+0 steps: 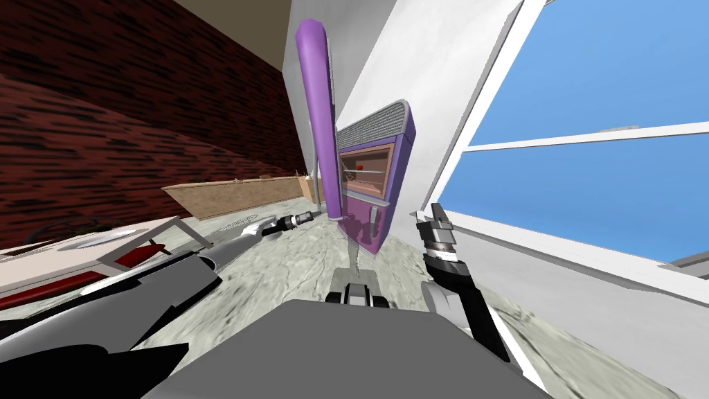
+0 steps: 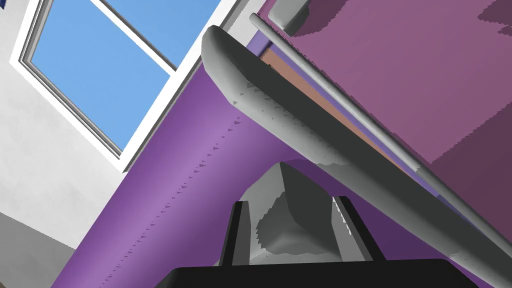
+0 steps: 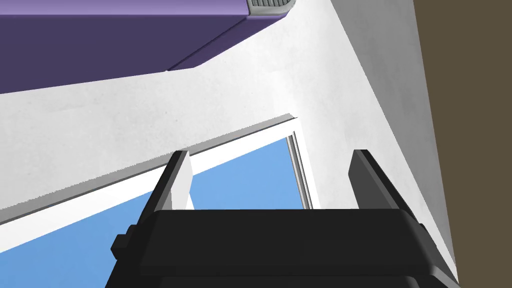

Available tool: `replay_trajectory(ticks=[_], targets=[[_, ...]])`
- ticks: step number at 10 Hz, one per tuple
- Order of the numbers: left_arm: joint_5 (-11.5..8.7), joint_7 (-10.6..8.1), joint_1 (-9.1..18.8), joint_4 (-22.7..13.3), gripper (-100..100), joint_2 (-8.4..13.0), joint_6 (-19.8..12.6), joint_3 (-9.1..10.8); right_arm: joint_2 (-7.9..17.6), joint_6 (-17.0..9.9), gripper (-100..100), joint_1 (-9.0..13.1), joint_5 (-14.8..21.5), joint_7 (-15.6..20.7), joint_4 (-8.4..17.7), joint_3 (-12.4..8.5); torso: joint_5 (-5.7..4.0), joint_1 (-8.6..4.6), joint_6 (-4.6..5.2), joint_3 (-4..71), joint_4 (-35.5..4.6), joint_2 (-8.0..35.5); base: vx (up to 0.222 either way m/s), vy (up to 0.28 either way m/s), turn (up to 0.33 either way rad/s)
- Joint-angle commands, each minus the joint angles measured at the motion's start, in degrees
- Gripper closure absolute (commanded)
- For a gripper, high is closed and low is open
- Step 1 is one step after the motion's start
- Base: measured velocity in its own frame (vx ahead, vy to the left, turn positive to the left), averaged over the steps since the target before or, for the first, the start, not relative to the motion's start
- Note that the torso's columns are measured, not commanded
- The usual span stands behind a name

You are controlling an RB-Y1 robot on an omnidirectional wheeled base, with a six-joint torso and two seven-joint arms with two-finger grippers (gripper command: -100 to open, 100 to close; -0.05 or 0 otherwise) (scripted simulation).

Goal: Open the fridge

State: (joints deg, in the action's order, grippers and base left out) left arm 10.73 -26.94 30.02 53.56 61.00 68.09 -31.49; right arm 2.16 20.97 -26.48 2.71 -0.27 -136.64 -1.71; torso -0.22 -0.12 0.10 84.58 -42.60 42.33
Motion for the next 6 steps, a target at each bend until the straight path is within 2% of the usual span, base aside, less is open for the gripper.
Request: replay_trajectory(ticks=[1,2,3,5,6], targets=[[-0.3,0.13,0.0,2.1,100,0.7,2.2,-0.32,0.0,0.0,0,0.0,0.0,0.0,0.0,0.0,0.04,-0.01,0.05,0.0,0.0,0.0,0.069,0.221,0.018],[-0.3,0.10,0.0,2.9,100,1.0,3.6,-0.83,0.0,0.0,0,0.0,0.0,0.0,0.0,0.0,-0.03,-0.04,0.10,0.1,0.0,-0.2,0.034,0.308,0.017],[-0.3,0.10,0.0,2.9,100,1.0,3.6,-0.83,0.0,0.0,0,0.0,0.0,0.0,0.0,0.0,0.02,0.16,0.09,0.1,-0.1,-0.1,0.035,0.246,-0.005],[-0.3,0.04,0.1,4.5,100,1.6,6.4,-1.85,0.0,0.0,0,0.0,0.0,0.0,0.0,0.0,-0.07,-0.21,0.06,0.0,0.0,0.0,0.050,0.259,0.008],[-0.3,0.04,0.1,4.5,100,1.6,6.4,-1.85,0.0,0.0,0,0.0,0.0,0.0,0.0,0.0,-0.06,-0.11,0.04,0.0,-0.1,0.0,0.082,0.258,0.015]])
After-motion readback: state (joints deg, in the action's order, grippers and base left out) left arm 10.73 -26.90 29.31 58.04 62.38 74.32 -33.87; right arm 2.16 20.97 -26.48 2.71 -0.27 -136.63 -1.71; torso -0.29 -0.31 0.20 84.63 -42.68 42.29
